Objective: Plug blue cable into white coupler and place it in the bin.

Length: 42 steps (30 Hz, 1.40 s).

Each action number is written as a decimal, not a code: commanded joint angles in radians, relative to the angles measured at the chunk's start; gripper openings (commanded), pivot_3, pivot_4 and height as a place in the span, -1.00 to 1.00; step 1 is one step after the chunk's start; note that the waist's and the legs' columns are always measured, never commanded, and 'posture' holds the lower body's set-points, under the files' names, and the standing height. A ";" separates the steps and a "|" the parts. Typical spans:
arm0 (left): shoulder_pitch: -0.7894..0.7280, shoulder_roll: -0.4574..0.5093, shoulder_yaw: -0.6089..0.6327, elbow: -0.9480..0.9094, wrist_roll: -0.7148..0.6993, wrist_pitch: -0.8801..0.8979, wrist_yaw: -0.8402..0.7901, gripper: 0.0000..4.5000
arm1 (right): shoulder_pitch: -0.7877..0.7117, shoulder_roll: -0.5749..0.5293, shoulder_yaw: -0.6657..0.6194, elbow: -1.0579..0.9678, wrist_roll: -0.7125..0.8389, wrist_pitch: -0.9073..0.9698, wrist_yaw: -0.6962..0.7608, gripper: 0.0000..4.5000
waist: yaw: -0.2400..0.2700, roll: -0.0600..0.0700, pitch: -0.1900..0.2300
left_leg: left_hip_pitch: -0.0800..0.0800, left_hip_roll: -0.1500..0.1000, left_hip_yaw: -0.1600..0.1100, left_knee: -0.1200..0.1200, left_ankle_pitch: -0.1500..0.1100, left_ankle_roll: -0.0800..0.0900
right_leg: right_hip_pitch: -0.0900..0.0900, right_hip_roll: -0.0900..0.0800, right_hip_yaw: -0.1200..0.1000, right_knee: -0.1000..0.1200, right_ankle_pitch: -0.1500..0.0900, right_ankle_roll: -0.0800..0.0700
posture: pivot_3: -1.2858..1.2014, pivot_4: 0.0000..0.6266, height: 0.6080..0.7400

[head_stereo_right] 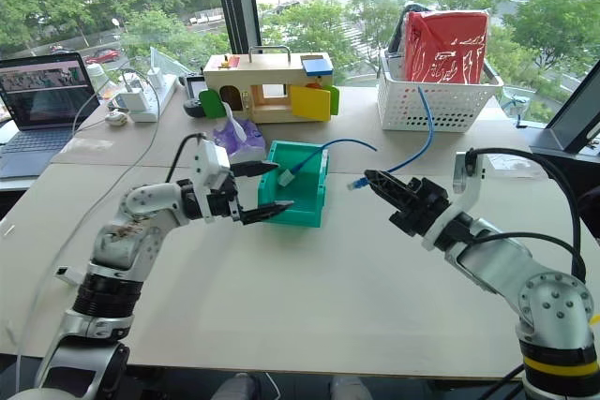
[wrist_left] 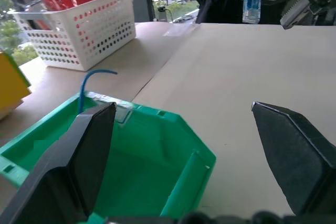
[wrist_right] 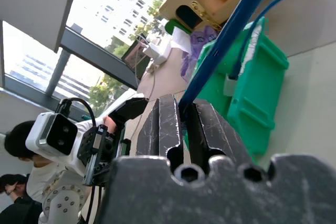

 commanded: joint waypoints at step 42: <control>0.865 -0.147 0.662 0.084 -0.025 -0.428 0.371 0.97 | -0.535 0.077 0.280 0.116 -0.902 0.267 1.023 -1.00 | 0.004 -0.004 0.001 | -0.007 0.003 0.002 0.000 0.000 -0.001 | -0.012 0.000 -0.004 0.002 0.002 -0.006 | 0.03 -0.52 1.00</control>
